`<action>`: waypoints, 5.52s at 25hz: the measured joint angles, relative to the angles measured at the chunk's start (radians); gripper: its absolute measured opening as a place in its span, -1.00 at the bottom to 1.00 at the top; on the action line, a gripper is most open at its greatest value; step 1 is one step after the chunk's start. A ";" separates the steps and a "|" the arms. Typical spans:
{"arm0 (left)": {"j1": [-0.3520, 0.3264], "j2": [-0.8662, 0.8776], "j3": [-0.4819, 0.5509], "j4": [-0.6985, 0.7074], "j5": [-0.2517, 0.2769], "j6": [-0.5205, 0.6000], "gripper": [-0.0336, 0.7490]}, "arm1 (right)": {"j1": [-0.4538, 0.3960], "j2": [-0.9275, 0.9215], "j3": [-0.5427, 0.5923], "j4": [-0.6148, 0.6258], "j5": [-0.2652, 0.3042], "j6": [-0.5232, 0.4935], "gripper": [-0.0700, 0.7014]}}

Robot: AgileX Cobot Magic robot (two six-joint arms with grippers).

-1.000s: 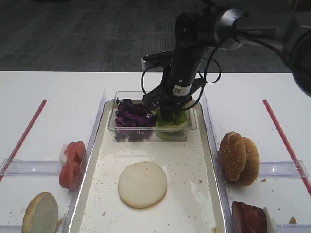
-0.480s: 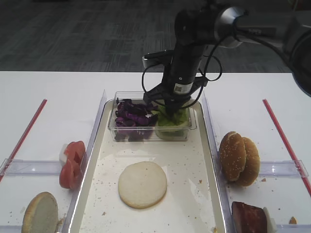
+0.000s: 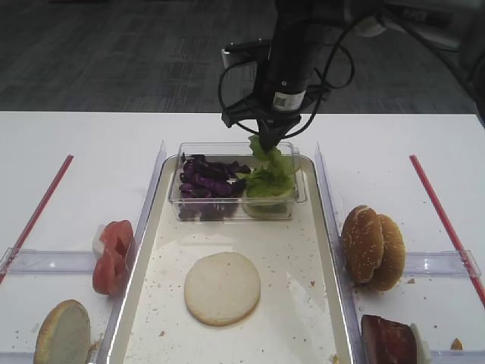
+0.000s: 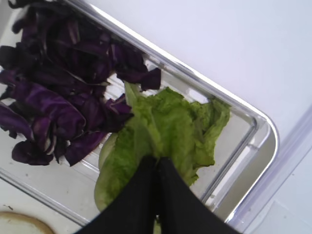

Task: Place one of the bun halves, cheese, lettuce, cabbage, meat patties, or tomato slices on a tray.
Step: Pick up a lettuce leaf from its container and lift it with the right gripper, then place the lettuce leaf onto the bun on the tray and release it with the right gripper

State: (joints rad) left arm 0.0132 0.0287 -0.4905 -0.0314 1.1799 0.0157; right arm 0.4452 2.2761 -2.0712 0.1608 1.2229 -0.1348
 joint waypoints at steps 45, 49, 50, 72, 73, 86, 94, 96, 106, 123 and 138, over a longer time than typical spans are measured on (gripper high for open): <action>0.000 0.000 0.000 0.000 0.000 0.000 0.61 | 0.099 -0.279 0.144 0.093 0.020 0.077 -0.71; 0.000 0.000 0.000 0.000 0.000 0.000 0.61 | 0.156 -0.329 0.227 0.093 0.020 0.077 -0.71; 0.000 0.000 0.000 0.000 0.000 0.000 0.61 | 0.171 -0.344 0.250 0.093 0.020 0.077 -0.71; 0.000 0.000 0.000 0.000 0.000 0.000 0.61 | 0.241 -0.389 0.482 0.131 0.011 0.069 -0.71; 0.000 0.000 0.000 0.000 0.000 0.000 0.61 | 0.241 -0.380 0.482 0.136 0.011 0.069 -0.71; 0.000 0.000 0.000 0.000 0.000 0.000 0.61 | 0.241 -0.272 0.483 0.165 0.000 0.048 -0.71; 0.000 0.000 0.000 0.000 0.000 0.000 0.61 | 0.241 -0.232 0.483 0.216 -0.004 0.023 -0.71; 0.000 0.000 0.000 0.000 0.000 0.000 0.61 | 0.241 -0.220 0.483 0.228 -0.005 0.017 -0.71; 0.000 0.000 0.000 0.000 0.000 0.000 0.61 | 0.241 -0.210 0.483 0.238 -0.020 0.007 -0.71; 0.000 0.000 0.000 0.000 0.000 0.000 0.61 | 0.241 -0.210 0.483 0.253 -0.028 -0.034 -0.44; 0.000 0.000 0.000 0.000 0.000 0.000 0.61 | 0.241 -0.210 0.483 0.235 -0.028 -0.034 0.57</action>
State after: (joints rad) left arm 0.0132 0.0287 -0.4905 -0.0314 1.1799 0.0157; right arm 0.6866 2.0657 -1.5882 0.3961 1.1951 -0.1693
